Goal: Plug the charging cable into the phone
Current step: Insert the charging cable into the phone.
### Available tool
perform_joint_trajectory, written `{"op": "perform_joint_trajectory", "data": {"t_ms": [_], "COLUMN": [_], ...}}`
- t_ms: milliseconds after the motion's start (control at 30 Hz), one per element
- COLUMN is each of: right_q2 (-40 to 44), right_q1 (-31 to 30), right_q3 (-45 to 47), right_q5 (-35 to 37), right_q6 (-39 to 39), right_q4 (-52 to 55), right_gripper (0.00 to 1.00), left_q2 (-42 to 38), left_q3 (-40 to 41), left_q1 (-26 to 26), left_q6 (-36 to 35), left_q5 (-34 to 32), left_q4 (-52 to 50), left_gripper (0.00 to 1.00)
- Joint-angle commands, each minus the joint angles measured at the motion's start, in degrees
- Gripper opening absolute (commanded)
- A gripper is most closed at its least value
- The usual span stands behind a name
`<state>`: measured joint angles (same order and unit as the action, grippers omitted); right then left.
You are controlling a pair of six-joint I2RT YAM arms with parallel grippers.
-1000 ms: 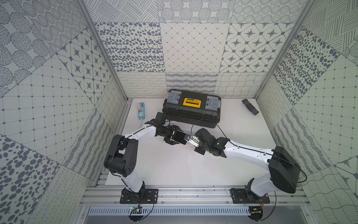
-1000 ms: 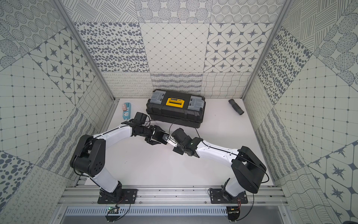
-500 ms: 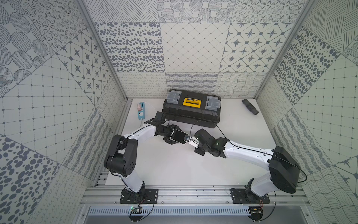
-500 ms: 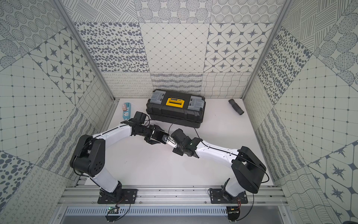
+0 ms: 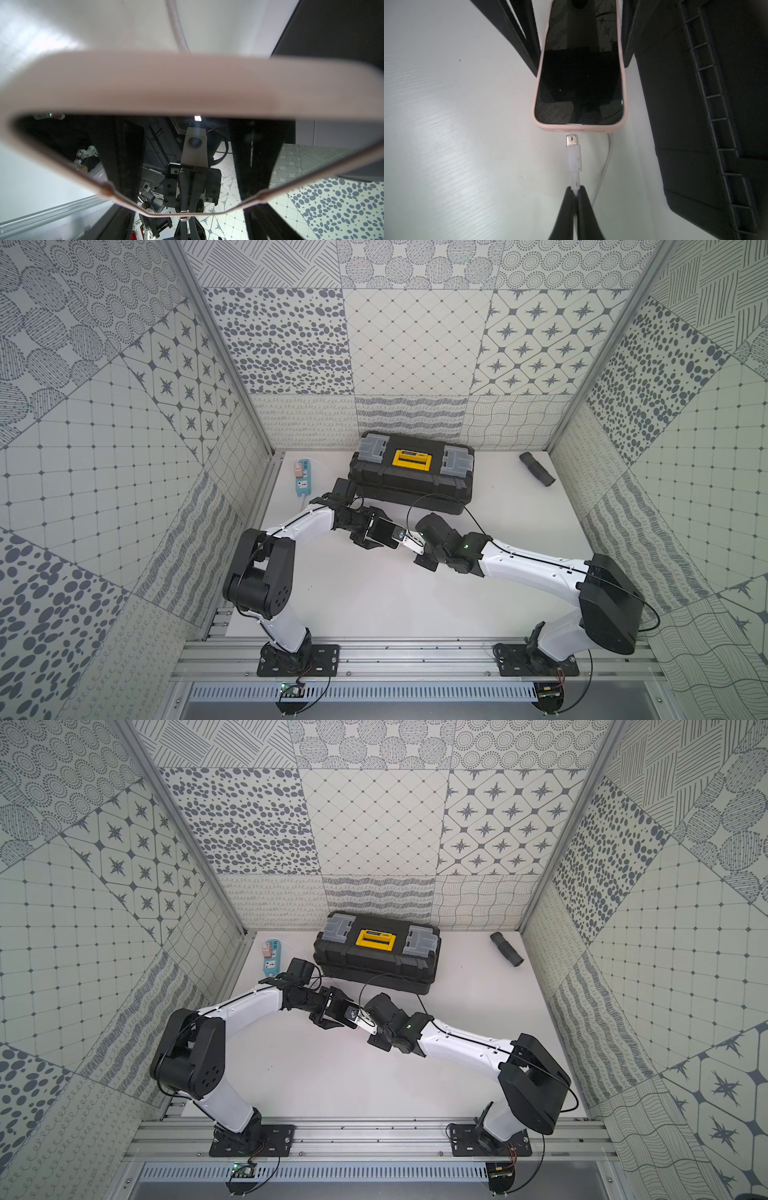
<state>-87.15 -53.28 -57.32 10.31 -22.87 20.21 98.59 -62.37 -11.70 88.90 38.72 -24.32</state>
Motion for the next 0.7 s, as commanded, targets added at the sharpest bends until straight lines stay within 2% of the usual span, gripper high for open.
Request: {"op": "perform_joint_trajectory", "data": {"t_ms": [0,667], "right_q2": [-0.9,-2.4], "right_q1": [-0.3,-0.2], "right_q3": [-1.5,-2.6], "right_q5": [-0.1,0.2], "right_q6": [0.4,0.5], "right_q4": [-0.6,-0.5], "right_gripper": [0.0,0.0], "left_q2": [0.1,-0.1], "left_q3": [-1.0,-1.1], "left_q1": [0.9,0.8], "left_q6": [-1.7,-2.1], "left_q5": [1.3,1.3], "left_q4": [-1.0,-1.0], "left_gripper": [0.0,0.0]}}
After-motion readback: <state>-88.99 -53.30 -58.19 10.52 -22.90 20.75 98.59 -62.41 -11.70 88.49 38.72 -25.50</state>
